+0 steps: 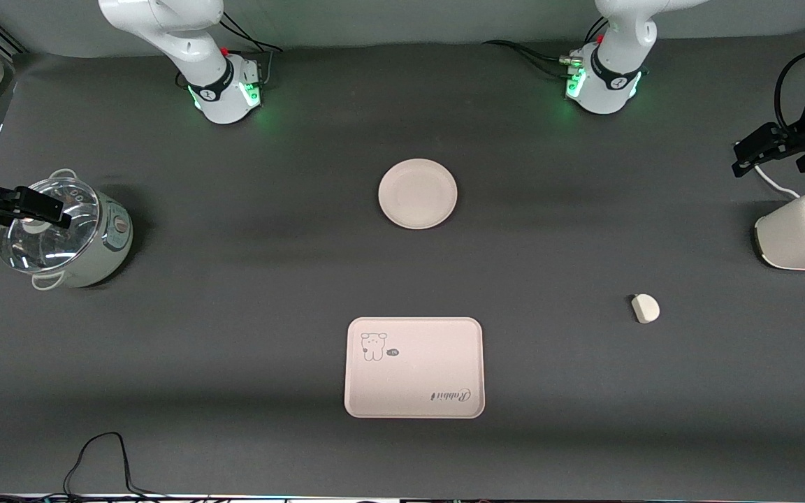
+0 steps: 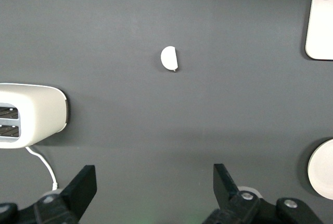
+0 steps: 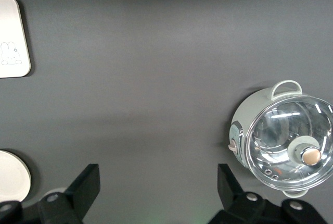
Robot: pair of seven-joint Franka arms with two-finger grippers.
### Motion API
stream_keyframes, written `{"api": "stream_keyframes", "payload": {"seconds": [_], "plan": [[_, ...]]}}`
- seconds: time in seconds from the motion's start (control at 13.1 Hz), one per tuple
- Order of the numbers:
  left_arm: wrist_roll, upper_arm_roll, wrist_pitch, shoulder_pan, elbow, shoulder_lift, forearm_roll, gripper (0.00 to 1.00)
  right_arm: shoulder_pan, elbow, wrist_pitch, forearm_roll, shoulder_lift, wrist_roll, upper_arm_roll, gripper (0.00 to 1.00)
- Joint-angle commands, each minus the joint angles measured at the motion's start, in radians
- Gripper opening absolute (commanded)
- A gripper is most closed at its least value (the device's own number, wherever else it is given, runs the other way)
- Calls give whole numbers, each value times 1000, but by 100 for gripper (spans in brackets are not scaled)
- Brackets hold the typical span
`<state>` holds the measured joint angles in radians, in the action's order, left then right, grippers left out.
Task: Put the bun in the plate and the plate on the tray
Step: 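Move the left gripper down toward the white bun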
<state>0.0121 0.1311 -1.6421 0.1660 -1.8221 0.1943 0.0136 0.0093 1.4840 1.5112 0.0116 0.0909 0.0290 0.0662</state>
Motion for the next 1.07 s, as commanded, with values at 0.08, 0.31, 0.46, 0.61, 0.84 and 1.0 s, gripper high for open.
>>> {"api": "stream_keyframes", "payload": {"seconds": [0.08, 0.31, 0.46, 0.61, 0.84, 1.0], "plan": [[-11, -8, 27, 0, 27, -7, 12, 100, 18, 22, 4, -24, -16, -21, 11, 100], [-20, -8, -27, -2, -2, -50, 12, 100, 18, 22, 4, -24, -14, -21, 9, 100], [-24, -8, -153, 0, -78, -107, 11, 100, 18, 22, 4, -24, -14, -21, 9, 100], [-26, -8, -374, -2, -207, -165, 8, 100, 18, 24, 4, -24, -14, -21, 9, 100], [-24, -10, -672, 0, -328, -309, 8, 100, 18, 24, 6, -24, -11, -21, 9, 100], [-21, -10, -831, -3, -332, -462, 6, 100, 17, 24, 6, -24, -10, -21, 9, 100]]}}
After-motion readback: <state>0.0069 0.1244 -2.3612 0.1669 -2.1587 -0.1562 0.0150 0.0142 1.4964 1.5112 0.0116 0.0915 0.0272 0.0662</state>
